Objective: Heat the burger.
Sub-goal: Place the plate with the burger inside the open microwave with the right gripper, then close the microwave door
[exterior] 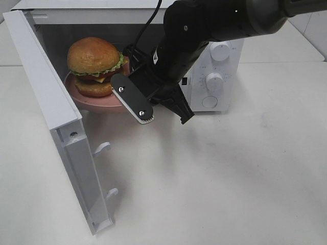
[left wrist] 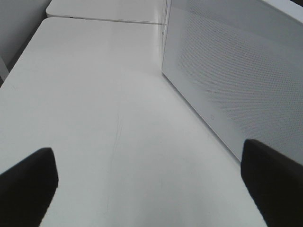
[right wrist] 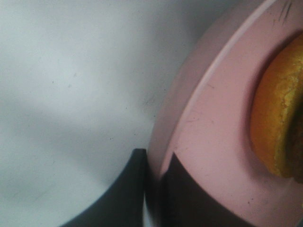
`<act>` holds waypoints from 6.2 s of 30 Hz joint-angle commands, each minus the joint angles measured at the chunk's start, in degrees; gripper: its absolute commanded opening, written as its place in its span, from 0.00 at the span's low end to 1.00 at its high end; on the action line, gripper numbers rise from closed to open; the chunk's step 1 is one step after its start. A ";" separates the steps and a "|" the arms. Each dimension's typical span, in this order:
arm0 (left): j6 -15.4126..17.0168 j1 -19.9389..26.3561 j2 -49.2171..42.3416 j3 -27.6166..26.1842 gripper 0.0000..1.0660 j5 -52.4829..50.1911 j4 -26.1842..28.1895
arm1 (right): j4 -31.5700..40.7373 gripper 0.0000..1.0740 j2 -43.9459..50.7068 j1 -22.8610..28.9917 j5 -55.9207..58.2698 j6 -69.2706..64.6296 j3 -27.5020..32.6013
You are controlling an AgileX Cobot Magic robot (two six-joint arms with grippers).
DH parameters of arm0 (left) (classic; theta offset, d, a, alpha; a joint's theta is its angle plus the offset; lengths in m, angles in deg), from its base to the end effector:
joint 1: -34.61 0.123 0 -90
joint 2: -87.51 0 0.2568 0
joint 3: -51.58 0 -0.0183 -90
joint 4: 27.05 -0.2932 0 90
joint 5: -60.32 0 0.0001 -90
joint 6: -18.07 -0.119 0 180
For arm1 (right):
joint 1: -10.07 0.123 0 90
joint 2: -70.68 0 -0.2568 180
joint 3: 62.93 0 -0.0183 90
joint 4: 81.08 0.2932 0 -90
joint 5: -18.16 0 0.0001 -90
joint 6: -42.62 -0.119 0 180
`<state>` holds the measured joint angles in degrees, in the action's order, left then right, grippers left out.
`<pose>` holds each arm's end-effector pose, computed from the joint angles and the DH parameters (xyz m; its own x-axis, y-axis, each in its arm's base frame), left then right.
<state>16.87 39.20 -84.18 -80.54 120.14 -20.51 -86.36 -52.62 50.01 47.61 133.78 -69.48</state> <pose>0.0865 -0.0048 0.2868 -0.4346 -0.0714 -0.8978 -0.0072 0.9971 -0.0759 0.3694 0.3023 0.1233 0.6827 -0.7247 0.0934 -0.5707 -0.6086 -0.5512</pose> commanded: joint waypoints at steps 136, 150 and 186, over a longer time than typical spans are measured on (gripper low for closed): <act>0.06 -0.17 -1.20 0.06 0.95 -0.57 0.06 | -10.66 0.71 44.35 -1.20 -3.32 -46.70 41.48; 0.06 -0.17 -1.20 0.06 0.95 -0.57 0.06 | -10.43 0.71 55.46 -1.20 15.99 -82.22 42.91; 0.06 -0.17 -1.20 0.06 0.95 -0.57 0.06 | -2.92 0.71 97.35 -9.85 40.11 -97.29 45.26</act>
<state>16.87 39.20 -84.18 -80.54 120.14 -20.51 -88.99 41.35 42.96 87.66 36.78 -26.11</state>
